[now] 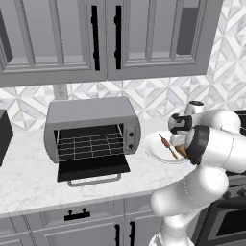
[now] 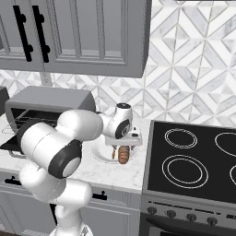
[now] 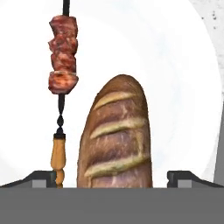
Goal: Pick up the kebab skewer and baguette bread, and place them inside the toaster oven. Close the toaster oven door and start by setting the timer.
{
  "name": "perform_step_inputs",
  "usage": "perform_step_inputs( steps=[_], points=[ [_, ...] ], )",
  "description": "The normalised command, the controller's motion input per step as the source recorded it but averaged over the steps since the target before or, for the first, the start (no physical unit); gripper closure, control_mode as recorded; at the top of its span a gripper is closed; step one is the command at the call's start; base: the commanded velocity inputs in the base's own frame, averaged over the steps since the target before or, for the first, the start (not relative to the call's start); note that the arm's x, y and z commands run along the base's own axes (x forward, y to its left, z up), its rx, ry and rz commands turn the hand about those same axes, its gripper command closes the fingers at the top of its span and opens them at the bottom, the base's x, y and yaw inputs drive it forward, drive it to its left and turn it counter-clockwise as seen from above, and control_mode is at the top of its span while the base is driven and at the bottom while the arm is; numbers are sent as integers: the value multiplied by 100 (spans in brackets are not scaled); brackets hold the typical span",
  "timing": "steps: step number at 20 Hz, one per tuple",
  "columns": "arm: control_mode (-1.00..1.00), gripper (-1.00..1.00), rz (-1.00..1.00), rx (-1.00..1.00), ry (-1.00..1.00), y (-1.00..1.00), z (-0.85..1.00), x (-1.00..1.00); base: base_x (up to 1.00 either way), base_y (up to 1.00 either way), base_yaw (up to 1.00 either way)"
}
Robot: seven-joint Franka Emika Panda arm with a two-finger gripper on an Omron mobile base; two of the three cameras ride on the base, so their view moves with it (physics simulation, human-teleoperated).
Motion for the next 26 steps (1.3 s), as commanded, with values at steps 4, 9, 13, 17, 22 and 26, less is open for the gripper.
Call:
perform_step_inputs(
  steps=[4, 9, 13, 17, 22, 26],
  points=[
    [-100, -100, 0, 0, 6, 0, -21, 0, 0, 0, 0],
    [-100, -100, 0, 0, 5, 0, -27, 0, 0, 0, 0],
    [-100, -100, 0, 0, 5, 0, -13, 0, 0, 0, 0],
    [-100, 100, 0, 0, 3, 0, -2, 0, 0, 0, 0],
    [-100, 100, 0, 0, 0, 0, 3, 0, 0, 0, 0],
    [-100, 100, 7, 0, 0, 1, 61, -25, 0, 0, 0]
  ],
)
